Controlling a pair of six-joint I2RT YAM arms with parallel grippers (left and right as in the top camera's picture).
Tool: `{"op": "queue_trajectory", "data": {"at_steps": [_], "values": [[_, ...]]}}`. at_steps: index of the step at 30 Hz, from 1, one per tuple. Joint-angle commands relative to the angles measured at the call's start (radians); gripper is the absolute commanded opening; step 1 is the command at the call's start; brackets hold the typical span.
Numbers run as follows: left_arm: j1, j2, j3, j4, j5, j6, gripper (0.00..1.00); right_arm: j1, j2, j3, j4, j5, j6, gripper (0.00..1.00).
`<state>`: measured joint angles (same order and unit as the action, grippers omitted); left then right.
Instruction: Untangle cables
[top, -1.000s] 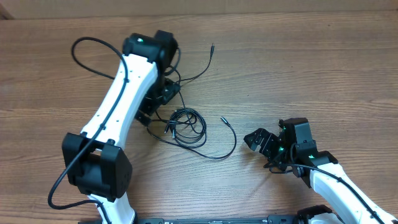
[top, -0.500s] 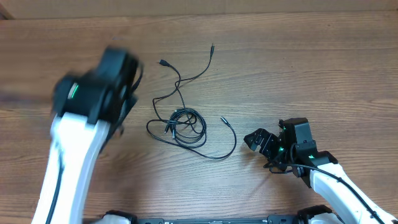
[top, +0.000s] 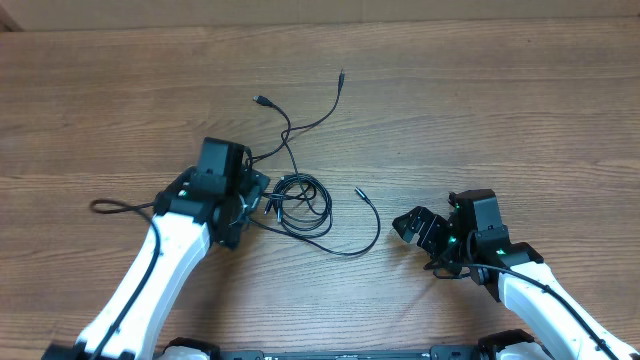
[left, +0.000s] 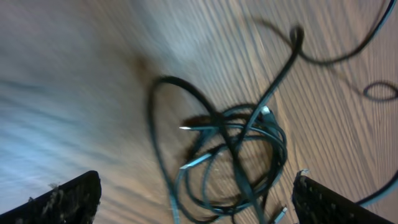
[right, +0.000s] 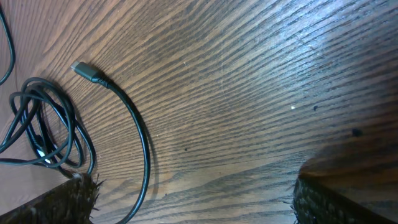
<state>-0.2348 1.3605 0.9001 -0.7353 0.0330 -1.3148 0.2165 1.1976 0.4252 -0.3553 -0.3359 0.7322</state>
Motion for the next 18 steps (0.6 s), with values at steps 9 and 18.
{"op": "queue_trajectory", "data": {"at_steps": [9,18], "values": [[0.006,0.264,-0.008,0.235,0.197,0.099,0.06,-0.003,-0.007,0.002,0.011,-0.069,-0.012,1.00],[0.053,0.193,-0.005,0.222,0.307,0.303,0.04,0.005,-0.008,0.098,0.212,-0.340,-0.307,0.93]]}}
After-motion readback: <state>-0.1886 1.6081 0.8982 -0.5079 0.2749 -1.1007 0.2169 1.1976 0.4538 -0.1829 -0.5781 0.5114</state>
